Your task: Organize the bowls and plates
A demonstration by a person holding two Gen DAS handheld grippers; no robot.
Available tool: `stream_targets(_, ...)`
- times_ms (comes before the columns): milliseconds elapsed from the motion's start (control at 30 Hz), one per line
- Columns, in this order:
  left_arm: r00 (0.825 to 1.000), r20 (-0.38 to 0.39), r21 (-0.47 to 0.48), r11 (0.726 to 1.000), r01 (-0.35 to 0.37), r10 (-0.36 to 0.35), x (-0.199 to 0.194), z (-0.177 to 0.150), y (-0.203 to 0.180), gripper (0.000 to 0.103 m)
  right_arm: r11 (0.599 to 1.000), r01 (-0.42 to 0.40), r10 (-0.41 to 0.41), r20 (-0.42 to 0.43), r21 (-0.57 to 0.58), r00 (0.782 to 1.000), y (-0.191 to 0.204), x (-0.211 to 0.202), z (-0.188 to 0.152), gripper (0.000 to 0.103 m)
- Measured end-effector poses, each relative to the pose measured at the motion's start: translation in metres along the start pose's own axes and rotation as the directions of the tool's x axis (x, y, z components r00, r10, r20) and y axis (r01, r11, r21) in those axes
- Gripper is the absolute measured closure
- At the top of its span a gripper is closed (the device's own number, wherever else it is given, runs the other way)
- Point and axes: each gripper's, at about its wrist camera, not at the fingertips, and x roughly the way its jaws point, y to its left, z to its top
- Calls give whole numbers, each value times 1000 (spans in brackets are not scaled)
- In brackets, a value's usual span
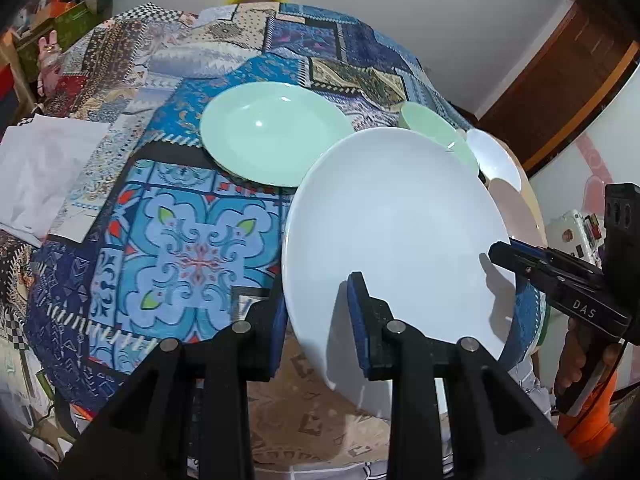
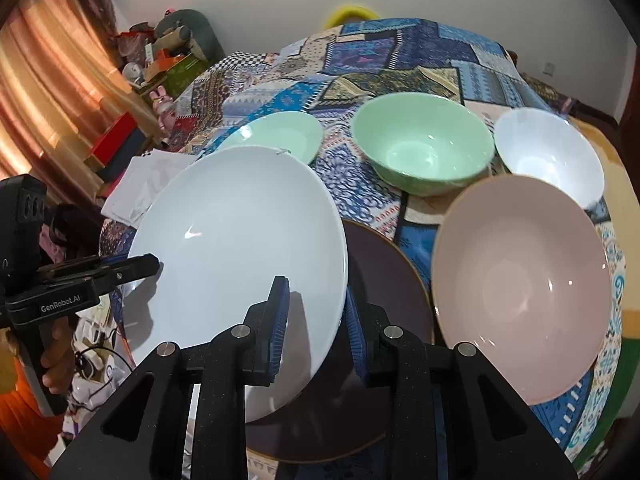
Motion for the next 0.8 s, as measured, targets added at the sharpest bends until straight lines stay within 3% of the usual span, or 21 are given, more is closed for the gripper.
stream_targets(800, 994, -103, 60, 998, -33, 39, 47, -2, -29, 74, 993, -14, 17, -24, 118, 1000, -37, 5, -30, 77)
